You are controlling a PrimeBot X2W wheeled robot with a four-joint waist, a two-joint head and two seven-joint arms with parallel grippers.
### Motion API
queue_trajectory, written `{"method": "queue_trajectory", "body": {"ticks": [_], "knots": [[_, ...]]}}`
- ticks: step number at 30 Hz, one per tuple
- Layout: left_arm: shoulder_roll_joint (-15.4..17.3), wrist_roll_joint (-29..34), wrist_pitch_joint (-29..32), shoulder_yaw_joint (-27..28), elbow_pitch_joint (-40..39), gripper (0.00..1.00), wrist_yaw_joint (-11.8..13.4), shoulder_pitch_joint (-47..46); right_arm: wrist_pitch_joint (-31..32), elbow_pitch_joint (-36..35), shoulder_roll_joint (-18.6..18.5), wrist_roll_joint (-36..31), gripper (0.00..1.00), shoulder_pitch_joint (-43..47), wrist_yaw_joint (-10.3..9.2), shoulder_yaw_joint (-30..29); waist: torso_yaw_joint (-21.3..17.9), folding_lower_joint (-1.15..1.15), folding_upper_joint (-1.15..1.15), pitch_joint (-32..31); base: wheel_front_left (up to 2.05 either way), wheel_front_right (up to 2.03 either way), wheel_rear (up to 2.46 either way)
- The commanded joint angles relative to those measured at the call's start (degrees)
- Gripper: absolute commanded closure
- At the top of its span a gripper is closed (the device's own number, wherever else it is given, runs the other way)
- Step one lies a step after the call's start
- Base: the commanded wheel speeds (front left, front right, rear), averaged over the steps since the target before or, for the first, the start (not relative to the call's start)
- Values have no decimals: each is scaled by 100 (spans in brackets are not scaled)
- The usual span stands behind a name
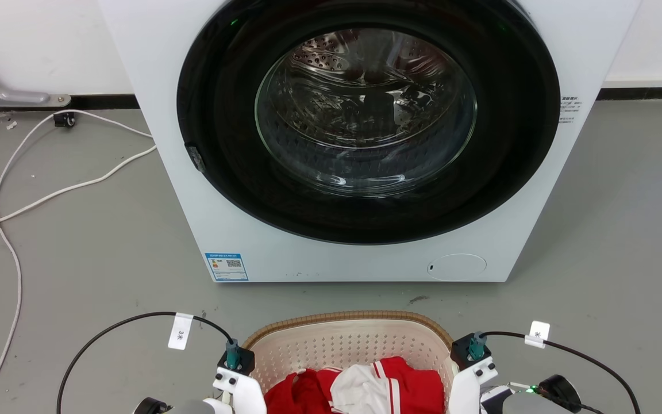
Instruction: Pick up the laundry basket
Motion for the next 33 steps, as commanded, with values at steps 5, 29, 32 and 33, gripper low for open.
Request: {"method": "queue_trajectory", "body": {"ticks": [5, 29, 32, 33], "knots": [[-103, 15, -69, -51, -46, 100, -66, -106, -54, -61, 114, 29, 100, -104, 30, 83, -1, 0, 0, 2, 0, 0, 0], [-122, -24, -118, -119, -6, 100, -65, -34, -77, -44, 114, 160, 100, -87, 31, 270, -49, 0, 0, -22, 0, 0, 0], [-115, -29, -134, -124, -4, 100, -65, -18, -85, -43, 114, 169, 100, -82, 31, 288, -59, 0, 0, -27, 0, 0, 0], [-115, -32, -137, -125, -4, 100, -65, -13, -89, -42, 114, 168, 100, -81, 31, 293, -62, 0, 0, -29, 0, 0, 0]]}}
